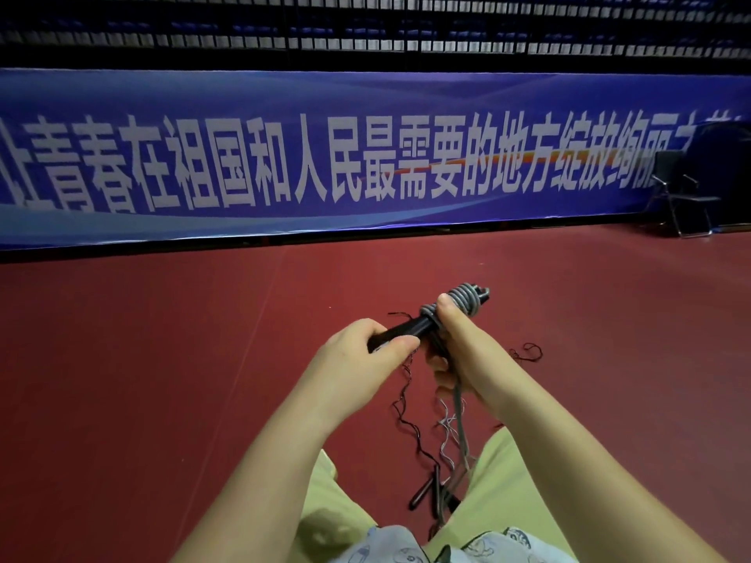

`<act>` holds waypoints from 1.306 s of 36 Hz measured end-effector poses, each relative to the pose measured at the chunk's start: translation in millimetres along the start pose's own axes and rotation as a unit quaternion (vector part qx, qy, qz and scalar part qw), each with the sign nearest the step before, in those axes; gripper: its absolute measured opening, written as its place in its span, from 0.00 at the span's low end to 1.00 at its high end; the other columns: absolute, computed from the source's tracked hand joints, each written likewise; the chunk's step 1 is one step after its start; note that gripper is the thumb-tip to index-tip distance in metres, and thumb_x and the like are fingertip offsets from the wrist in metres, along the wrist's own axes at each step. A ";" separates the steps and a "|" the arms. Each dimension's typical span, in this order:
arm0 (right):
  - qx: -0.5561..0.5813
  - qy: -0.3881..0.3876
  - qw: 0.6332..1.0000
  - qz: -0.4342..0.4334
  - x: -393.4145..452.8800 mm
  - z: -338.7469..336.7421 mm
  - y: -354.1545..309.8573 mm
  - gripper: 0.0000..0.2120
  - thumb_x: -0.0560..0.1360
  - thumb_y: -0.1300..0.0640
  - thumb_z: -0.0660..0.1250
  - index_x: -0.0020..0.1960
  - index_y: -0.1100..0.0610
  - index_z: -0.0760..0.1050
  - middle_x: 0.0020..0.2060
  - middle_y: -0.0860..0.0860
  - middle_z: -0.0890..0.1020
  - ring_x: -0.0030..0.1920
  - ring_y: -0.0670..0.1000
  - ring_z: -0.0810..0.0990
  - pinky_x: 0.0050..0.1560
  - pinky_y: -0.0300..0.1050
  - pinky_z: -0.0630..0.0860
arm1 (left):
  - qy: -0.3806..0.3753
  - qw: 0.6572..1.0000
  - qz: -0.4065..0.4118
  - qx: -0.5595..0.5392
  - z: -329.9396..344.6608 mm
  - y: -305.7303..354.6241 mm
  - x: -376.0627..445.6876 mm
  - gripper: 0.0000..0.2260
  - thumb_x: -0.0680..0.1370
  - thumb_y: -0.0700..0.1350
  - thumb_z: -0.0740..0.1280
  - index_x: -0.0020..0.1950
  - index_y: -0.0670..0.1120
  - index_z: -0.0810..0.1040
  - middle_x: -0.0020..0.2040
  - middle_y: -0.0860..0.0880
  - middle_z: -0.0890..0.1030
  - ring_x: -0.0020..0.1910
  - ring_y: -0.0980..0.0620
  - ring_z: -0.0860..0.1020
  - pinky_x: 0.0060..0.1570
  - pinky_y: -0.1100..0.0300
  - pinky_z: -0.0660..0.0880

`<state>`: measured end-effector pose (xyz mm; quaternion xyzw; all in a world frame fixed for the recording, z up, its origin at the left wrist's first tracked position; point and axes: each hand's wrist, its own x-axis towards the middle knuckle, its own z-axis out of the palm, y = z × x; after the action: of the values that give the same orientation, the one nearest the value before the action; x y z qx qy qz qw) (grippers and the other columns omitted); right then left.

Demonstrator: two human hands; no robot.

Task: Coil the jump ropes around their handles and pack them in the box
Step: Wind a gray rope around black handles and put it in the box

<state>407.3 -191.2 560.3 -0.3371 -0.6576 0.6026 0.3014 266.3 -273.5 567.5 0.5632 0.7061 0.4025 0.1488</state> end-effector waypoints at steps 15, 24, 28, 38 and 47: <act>0.089 0.030 0.989 -0.110 -9.8 -2.8 -0.7 0.26 0.55 0.34 0.64 0.37 0.55 0.64 0.19 0.43 0.64 0.19 0.42 0.61 0.21 0.34 0.59 | -0.292 0.917 0.004 -0.271 -13.5 2.6 -9.2 0.19 0.72 0.61 0.63 0.47 0.47 0.80 0.43 0.45 0.83 0.42 0.44 0.81 0.41 0.54 0.75; 0.106 -0.034 0.985 -0.130 -16.8 5.3 -12.3 0.29 0.53 0.37 0.73 0.43 0.54 0.68 0.22 0.45 0.69 0.19 0.41 0.67 0.19 0.32 0.62 | -0.524 0.663 -0.024 -0.535 0.7 3.8 -16.8 0.30 0.78 0.66 0.51 0.54 0.42 0.77 0.38 0.50 0.80 0.30 0.55 0.76 0.32 0.64 0.72; 0.093 -0.005 0.988 -0.120 -10.2 2.7 -14.5 0.15 0.63 0.45 0.58 0.41 0.56 0.67 0.17 0.43 0.67 0.17 0.40 0.66 0.20 0.30 0.62 | -0.374 0.777 -0.070 -0.501 -5.5 13.8 -17.1 0.25 0.75 0.63 0.55 0.43 0.45 0.82 0.34 0.47 0.74 0.26 0.54 0.68 0.23 0.65 0.63; -0.068 0.052 0.985 -0.153 -2.2 8.9 -7.4 0.26 0.61 0.27 0.53 0.29 0.51 0.61 0.21 0.44 0.61 0.22 0.45 0.56 0.30 0.44 0.52 | -0.167 0.964 -0.018 -0.205 -4.7 16.9 -16.9 0.27 0.71 0.68 0.56 0.41 0.45 0.75 0.28 0.50 0.72 0.25 0.51 0.67 0.28 0.60 0.63; -0.171 0.027 0.979 -0.105 -10.2 8.9 -9.1 0.28 0.80 0.36 0.43 0.32 0.53 0.63 0.24 0.45 0.63 0.23 0.45 0.58 0.31 0.44 0.55 | -0.027 0.989 0.024 0.144 -9.2 13.6 -12.2 0.23 0.72 0.69 0.53 0.38 0.49 0.70 0.33 0.54 0.73 0.35 0.52 0.73 0.34 0.54 0.65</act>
<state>405.5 -205.1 568.6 -0.3289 -0.7743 0.4369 0.3184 273.3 -287.9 580.3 0.6063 0.7387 0.2847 0.0756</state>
